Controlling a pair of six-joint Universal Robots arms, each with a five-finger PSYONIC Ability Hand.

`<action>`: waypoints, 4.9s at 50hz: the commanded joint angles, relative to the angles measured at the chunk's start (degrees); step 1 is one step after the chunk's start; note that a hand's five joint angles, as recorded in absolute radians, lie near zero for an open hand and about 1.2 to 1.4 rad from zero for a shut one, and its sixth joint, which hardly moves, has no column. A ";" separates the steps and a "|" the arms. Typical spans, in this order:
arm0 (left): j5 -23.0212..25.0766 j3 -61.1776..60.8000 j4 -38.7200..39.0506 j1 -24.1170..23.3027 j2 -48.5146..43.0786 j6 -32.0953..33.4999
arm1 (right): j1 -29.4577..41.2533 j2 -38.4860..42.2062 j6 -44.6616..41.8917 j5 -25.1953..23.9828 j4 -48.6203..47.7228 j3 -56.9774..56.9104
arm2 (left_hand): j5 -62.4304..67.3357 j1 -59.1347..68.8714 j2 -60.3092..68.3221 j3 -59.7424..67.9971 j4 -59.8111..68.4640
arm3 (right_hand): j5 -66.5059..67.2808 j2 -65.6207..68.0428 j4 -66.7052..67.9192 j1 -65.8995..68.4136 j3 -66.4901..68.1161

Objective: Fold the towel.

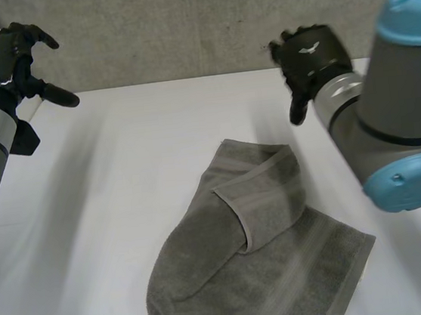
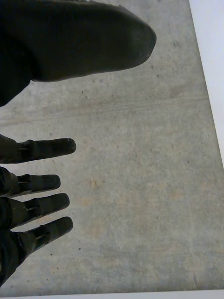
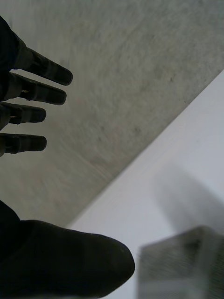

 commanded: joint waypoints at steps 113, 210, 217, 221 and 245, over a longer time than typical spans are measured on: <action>-2.71 -16.12 -8.86 -18.63 -11.94 12.30 | -11.88 0.58 -13.95 -12.04 -25.80 31.18 | -1.42 -4.73 -3.46 -3.95 -3.84 | 66.63 65.96 65.18 66.67 65.72; 18.47 -13.48 -19.23 -23.10 -4.99 -2.54 | -8.55 -0.65 -13.33 -12.22 -25.00 25.72 | -2.76 -6.07 -4.81 -5.30 -5.18 | 66.63 65.96 65.18 66.67 65.72; 18.29 -13.65 -18.97 -24.60 -7.27 -6.24 | -8.28 -0.04 -13.50 -12.13 -25.00 25.90 | -2.26 -5.57 -4.31 -4.80 -4.68 | 66.63 65.96 65.18 66.67 65.72; 18.21 -13.39 -18.97 -24.87 -10.00 -6.51 | -8.20 0.22 -13.59 -12.13 -25.00 26.16 | -2.09 -5.40 -4.14 -4.63 -4.51 | 66.63 65.96 65.18 66.67 65.72; 12.41 -6.27 -19.23 -25.66 -12.11 -4.13 | -6.70 -0.47 -13.50 -13.00 -25.09 23.98 | 65.01 61.69 62.96 62.47 62.59 | 66.63 65.96 65.18 66.67 65.72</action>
